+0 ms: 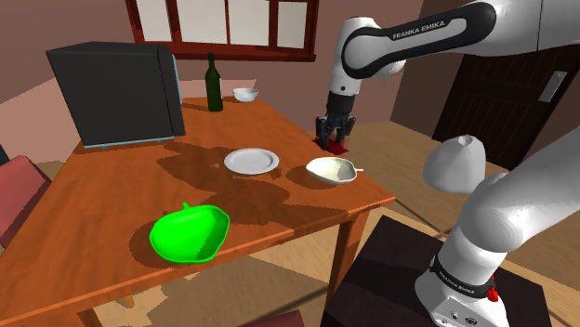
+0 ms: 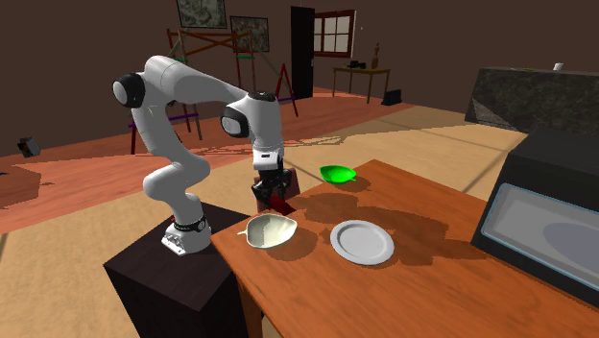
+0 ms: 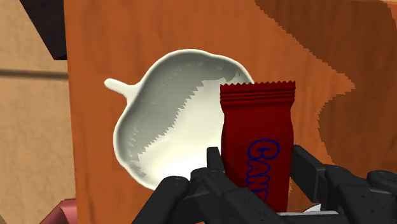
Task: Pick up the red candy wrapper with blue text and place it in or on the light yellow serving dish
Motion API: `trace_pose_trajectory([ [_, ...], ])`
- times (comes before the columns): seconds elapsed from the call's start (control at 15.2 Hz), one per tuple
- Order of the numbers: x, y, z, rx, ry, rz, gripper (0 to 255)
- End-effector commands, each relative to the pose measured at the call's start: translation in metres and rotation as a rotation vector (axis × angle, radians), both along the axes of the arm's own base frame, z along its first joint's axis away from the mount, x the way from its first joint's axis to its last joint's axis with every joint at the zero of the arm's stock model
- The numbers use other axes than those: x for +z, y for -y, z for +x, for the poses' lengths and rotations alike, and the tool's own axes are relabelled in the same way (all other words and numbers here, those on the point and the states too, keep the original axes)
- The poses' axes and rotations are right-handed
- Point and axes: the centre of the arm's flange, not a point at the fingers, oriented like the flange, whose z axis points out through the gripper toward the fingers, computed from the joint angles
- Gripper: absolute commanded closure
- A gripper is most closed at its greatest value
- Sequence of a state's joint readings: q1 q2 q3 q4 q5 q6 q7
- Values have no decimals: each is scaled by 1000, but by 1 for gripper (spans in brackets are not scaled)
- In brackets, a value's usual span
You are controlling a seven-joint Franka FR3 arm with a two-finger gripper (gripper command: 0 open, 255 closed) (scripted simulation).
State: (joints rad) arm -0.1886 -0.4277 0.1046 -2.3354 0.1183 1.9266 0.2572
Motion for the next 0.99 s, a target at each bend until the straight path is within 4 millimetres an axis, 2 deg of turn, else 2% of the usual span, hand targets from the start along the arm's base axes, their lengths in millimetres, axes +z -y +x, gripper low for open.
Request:
trace_pose_trajectory([
  [0.0,2,30,-20,1,0,1,255],
  [0.92,-72,30,-20,1,0,1,255],
])
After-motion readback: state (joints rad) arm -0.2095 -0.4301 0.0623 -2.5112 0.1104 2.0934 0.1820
